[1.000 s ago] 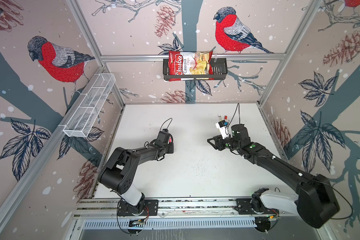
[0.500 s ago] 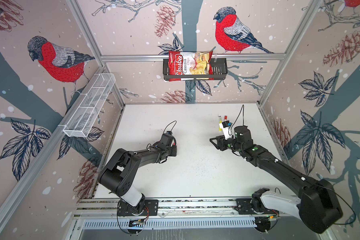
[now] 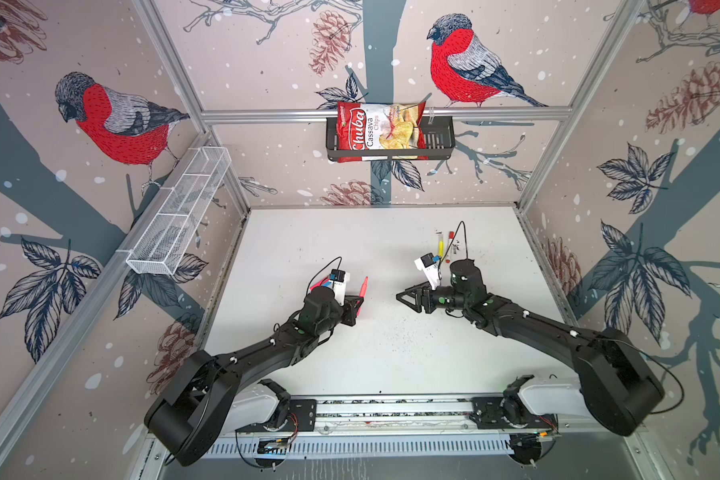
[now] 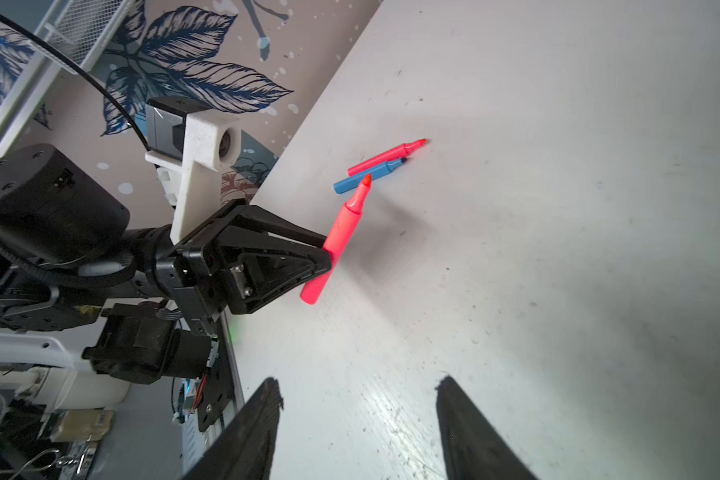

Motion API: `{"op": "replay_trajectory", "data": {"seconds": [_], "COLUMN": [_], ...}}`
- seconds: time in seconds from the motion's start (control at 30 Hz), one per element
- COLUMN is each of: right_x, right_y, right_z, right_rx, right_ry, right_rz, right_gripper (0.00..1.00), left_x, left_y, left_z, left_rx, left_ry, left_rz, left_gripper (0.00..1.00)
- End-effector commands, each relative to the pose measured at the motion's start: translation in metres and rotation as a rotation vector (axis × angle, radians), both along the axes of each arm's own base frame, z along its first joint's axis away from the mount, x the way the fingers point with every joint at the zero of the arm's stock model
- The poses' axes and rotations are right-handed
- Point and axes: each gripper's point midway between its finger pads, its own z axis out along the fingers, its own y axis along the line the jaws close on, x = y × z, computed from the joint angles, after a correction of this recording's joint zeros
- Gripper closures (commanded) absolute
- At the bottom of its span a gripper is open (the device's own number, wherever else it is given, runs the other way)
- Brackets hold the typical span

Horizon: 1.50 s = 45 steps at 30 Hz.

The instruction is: Insert the pens into the pen caps

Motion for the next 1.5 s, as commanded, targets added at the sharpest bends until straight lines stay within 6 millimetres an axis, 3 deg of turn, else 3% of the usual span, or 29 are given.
{"op": "replay_trajectory", "data": {"seconds": [0.0,0.2,0.53,0.77,0.83,0.97,1.1,1.2,1.27,1.3,1.4,1.47], "right_x": [-0.006,-0.004,0.005,0.004,0.003,0.001,0.000,0.001,0.002,0.001,0.002,0.002], "right_y": [0.019,0.036,0.058,0.071,0.073,0.075,0.075,0.073,0.073,0.072,0.072,0.071], "right_z": [0.020,0.016,0.025,0.019,0.019,0.018,0.018,0.018,0.020,0.021,0.025,0.028], "right_rx": [0.083,0.124,0.173,0.186,0.191,0.197,0.193,0.186,0.186,0.183,0.179,0.178], "right_ry": [-0.021,0.031,0.057,0.098,0.103,0.109,0.105,0.098,0.093,0.089,0.075,0.068], "right_rz": [0.069,0.071,0.084,0.112,0.115,0.128,0.125,0.115,0.111,0.111,0.110,0.107], "right_gripper": [0.38,0.38,0.40,0.45,0.49,0.79,0.95,0.98,0.98,0.98,0.98,0.98], "left_x": [0.000,-0.009,-0.019,-0.022,-0.023,-0.023,-0.025,-0.025,-0.025,-0.026,-0.025,-0.024], "left_y": [-0.009,-0.016,-0.030,-0.036,-0.038,-0.039,-0.040,-0.040,-0.039,-0.040,-0.043,-0.045], "left_z": [0.028,0.044,0.054,0.057,0.056,0.055,0.051,0.048,0.044,0.044,0.042,0.042], "left_rx": [-0.083,-0.121,-0.150,-0.161,-0.160,-0.158,-0.153,-0.142,-0.133,-0.128,-0.105,-0.092], "left_ry": [-0.081,-0.133,-0.160,-0.166,-0.164,-0.162,-0.154,-0.143,-0.132,-0.133,-0.120,-0.114], "left_rz": [-0.013,-0.018,-0.049,-0.070,-0.077,-0.081,-0.087,-0.089,-0.085,-0.092,-0.108,-0.111], "left_gripper": [0.87,0.87,0.87,0.87,0.87,0.87,0.87,0.80,0.58,0.53,0.52,0.59]}}
